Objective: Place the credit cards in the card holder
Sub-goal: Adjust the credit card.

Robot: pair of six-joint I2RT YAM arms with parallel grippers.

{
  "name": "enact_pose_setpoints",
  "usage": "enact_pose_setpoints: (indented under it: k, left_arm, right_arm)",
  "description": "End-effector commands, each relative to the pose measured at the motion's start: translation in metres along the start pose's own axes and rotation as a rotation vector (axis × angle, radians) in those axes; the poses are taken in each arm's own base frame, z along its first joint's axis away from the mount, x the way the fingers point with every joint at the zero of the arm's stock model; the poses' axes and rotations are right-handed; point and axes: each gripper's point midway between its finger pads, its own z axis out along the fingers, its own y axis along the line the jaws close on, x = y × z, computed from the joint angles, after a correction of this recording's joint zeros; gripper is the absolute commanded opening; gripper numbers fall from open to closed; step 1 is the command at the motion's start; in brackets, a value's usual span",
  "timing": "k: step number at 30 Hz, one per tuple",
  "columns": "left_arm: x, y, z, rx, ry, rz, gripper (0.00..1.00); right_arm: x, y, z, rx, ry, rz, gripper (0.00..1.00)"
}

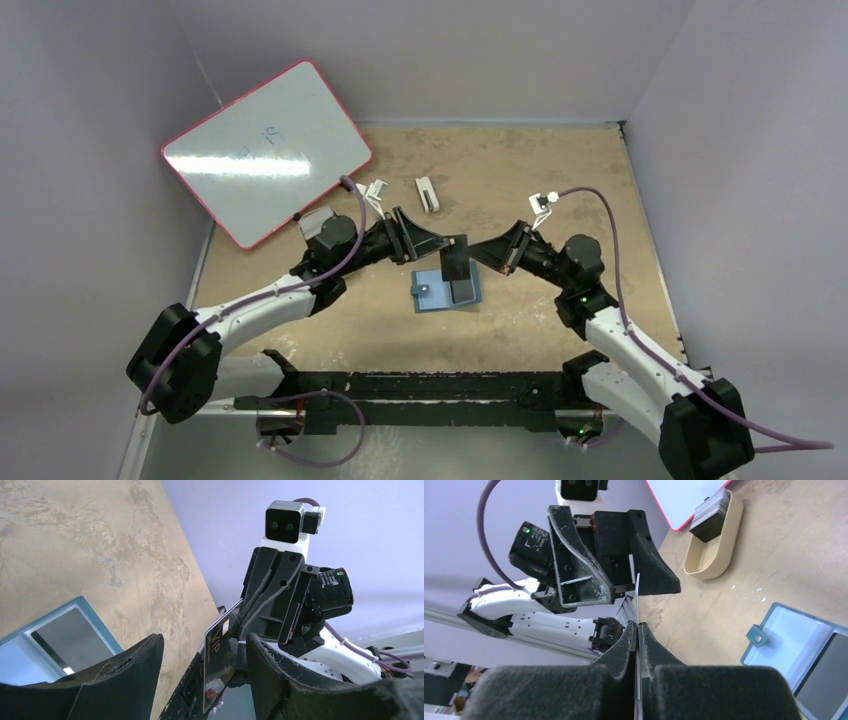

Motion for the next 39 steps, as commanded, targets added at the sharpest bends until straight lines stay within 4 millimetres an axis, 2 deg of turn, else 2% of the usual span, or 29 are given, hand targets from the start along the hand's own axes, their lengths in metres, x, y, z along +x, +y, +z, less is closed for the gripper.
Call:
enact_pose_setpoints:
  k: [1,3,7,11,15,23,27,33,39]
  left_arm:
    - [-0.007,-0.024,0.003,0.103,-0.024,0.046,0.59]
    - [-0.006,-0.019,0.004,0.082,-0.02,0.062,0.53]
    - [-0.002,-0.001,0.003,-0.003,0.002,0.12,0.34]
    - [-0.002,0.003,0.001,-0.025,0.011,0.168,0.12]
    - [-0.002,0.006,-0.002,-0.058,0.032,0.22,0.0]
    - [-0.003,0.008,-0.005,-0.093,0.059,0.273,0.0]
    - [0.001,0.009,-0.006,-0.096,0.082,0.274,0.0]
    - [0.003,-0.006,-0.009,-0.035,0.094,0.253,0.0]
    - [0.005,-0.015,-0.009,0.002,0.108,0.227,0.0]
  right_arm:
    - [-0.004,0.027,-0.002,-0.1,-0.002,-0.005,0.0]
    - [-0.003,0.028,-0.003,-0.105,0.001,-0.002,0.0]
    - [0.0,0.031,-0.004,-0.117,0.023,0.011,0.0]
    - [0.004,0.035,-0.005,-0.13,0.051,0.027,0.0]
    - [0.006,0.036,-0.005,-0.132,0.068,0.033,0.0]
    - [0.01,0.036,-0.008,-0.135,0.088,0.022,0.0]
    - [0.011,0.042,-0.01,-0.163,0.098,0.008,0.0]
    - [0.015,0.049,-0.012,-0.194,0.136,-0.032,0.03]
    - [0.019,0.057,-0.015,-0.23,0.17,-0.065,0.0]
